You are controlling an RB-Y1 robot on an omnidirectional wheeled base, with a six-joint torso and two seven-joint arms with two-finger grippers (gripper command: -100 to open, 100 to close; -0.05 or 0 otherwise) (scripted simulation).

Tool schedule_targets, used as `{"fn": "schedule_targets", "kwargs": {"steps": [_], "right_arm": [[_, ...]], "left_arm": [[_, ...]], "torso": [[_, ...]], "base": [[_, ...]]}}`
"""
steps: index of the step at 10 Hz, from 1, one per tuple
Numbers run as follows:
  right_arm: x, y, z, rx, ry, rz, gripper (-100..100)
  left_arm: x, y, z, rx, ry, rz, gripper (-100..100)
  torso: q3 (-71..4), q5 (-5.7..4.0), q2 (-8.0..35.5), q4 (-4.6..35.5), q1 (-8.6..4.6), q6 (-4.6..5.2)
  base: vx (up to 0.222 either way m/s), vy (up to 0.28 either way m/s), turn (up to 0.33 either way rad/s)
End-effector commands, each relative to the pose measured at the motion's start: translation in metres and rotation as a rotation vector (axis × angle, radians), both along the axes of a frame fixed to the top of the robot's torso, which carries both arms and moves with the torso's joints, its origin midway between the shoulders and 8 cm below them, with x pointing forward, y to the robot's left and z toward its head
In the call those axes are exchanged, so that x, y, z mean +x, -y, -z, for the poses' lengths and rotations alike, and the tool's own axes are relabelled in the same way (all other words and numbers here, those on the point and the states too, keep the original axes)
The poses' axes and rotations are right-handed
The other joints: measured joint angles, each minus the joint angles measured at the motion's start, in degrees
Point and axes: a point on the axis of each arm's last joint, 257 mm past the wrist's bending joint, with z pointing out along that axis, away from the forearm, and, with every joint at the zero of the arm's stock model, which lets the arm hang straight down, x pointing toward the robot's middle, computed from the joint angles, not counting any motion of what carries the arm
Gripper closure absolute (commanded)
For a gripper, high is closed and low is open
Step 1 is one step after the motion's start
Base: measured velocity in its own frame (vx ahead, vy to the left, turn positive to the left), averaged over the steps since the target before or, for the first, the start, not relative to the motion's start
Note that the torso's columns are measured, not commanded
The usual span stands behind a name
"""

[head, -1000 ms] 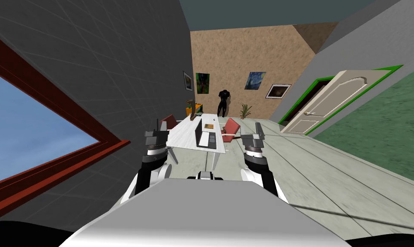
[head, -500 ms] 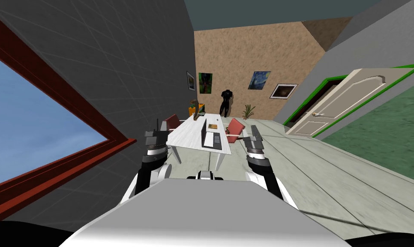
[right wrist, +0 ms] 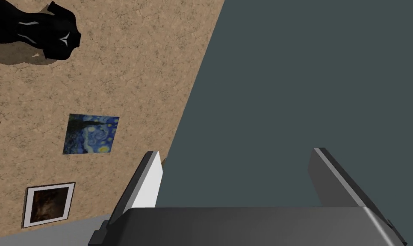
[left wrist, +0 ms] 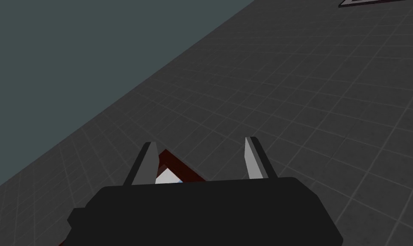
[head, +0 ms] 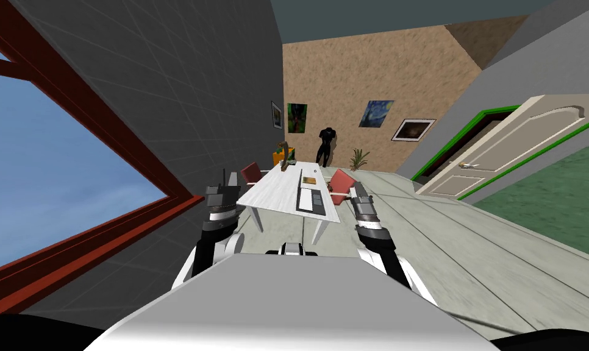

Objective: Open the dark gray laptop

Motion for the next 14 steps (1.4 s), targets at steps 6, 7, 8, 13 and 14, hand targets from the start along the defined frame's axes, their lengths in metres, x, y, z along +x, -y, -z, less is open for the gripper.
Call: {"fn": "schedule_targets", "kwargs": {"steps": [6,7,8,13,14], "right_arm": [[-0.003,0.042,0.035,-0.362,-0.122,0.260,-100],[-0.005,0.051,0.043,-0.423,-0.148,0.300,-100],[-0.005,0.051,0.043,-0.434,-0.148,0.307,-100],[-0.011,0.082,0.066,-0.660,-0.235,0.445,-100],[-0.014,0.094,0.074,-0.736,-0.267,0.488,-100]], "left_arm": [[0.000,0.000,0.000,0.000,0.000,0.000,0],[0.000,0.000,0.000,0.000,0.000,0.000,0],[0.000,0.000,0.000,0.000,0.000,0.000,0],[0.000,0.000,0.000,0.000,0.000,0.000,0],[0.000,0.000,0.000,0.000,0.000,0.000,0]], "torso": [[0.00,0.06,0.01,0.00,0.14,0.01],[-0.01,0.04,-0.02,-0.01,0.13,0.00],[-0.08,0.06,-0.15,-0.04,0.19,-0.01],[0.01,0.04,0.02,0.01,0.12,-0.01],[0.00,0.01,0.00,0.00,-0.01,0.01]], "base": [[0.027,0.122,0.059],[0.059,0.155,0.110],[0.040,0.105,0.038],[0.028,0.118,0.059],[0.035,0.088,0.059]]}}
